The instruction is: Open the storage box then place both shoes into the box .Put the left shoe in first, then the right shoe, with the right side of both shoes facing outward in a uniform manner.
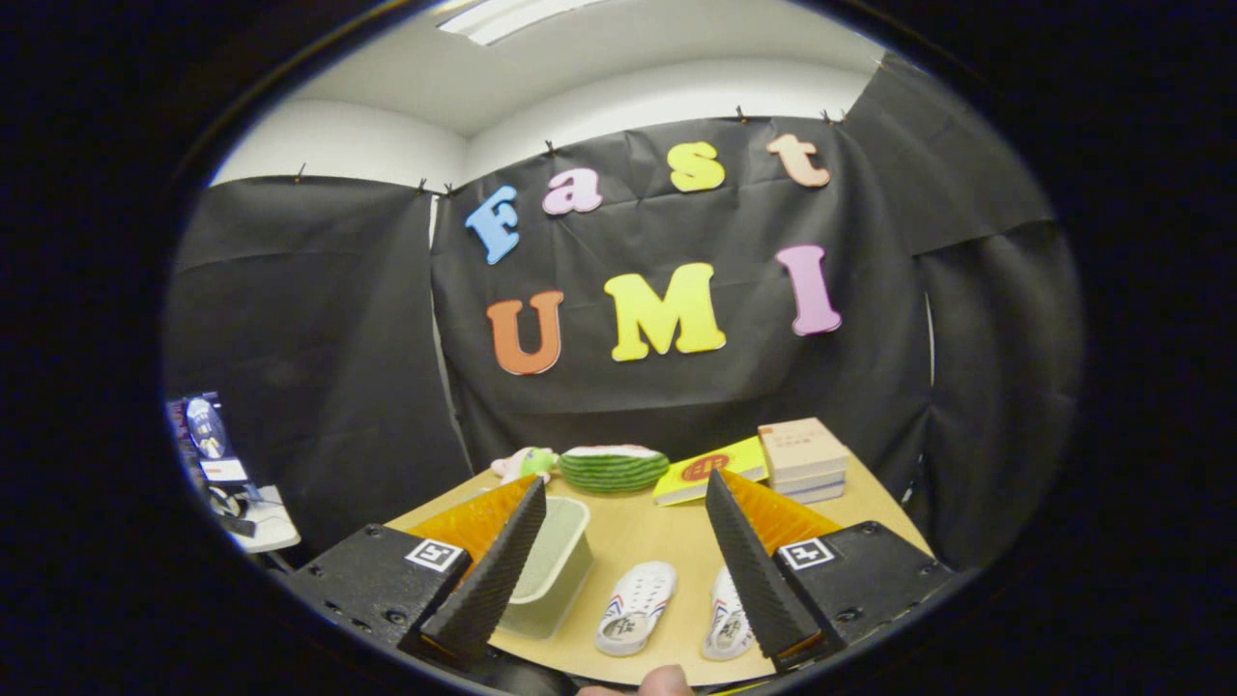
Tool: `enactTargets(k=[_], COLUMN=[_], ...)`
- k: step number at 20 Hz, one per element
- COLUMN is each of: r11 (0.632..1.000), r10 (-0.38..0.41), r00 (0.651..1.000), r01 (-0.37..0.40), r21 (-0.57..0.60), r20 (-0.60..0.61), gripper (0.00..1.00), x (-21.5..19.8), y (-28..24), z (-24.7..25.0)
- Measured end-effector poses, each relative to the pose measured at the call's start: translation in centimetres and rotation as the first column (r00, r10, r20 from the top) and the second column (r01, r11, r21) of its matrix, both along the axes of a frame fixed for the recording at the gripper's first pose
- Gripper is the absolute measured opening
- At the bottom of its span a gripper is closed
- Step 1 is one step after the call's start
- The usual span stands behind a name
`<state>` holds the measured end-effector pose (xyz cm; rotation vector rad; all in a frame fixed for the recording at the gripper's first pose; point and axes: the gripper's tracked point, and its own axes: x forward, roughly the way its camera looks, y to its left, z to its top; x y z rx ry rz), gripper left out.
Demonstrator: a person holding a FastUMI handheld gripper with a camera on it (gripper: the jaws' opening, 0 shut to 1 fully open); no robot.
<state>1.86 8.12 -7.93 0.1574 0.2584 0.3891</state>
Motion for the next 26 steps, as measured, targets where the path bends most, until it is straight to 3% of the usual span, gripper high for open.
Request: enactTargets(k=[6, 12, 18, 25, 26], r11=[0.977, 0.919, 0.85, 0.798, 0.785], r10=[0.196, 0.354, 0.47, 0.534, 0.548], r00=[0.967, 0.875, 0.746, 0.66, 0.645], r01=[-0.178, -0.26, -0.239, -0.184, -0.178], r21=[0.12, 0.297, 0.47, 0.574, 0.593], r20=[-0.16, -0.33, -0.471, -0.529, -0.533], gripper=[1.0, 1.0, 0.96, 0.75, 0.66], x=[1.1, 1.3, 1.7, 2.6, 2.2], y=[3.7, 7.0, 10.7, 13.1, 13.2], z=[-5.2, -10.6, -15.8, -18.6, -18.5])
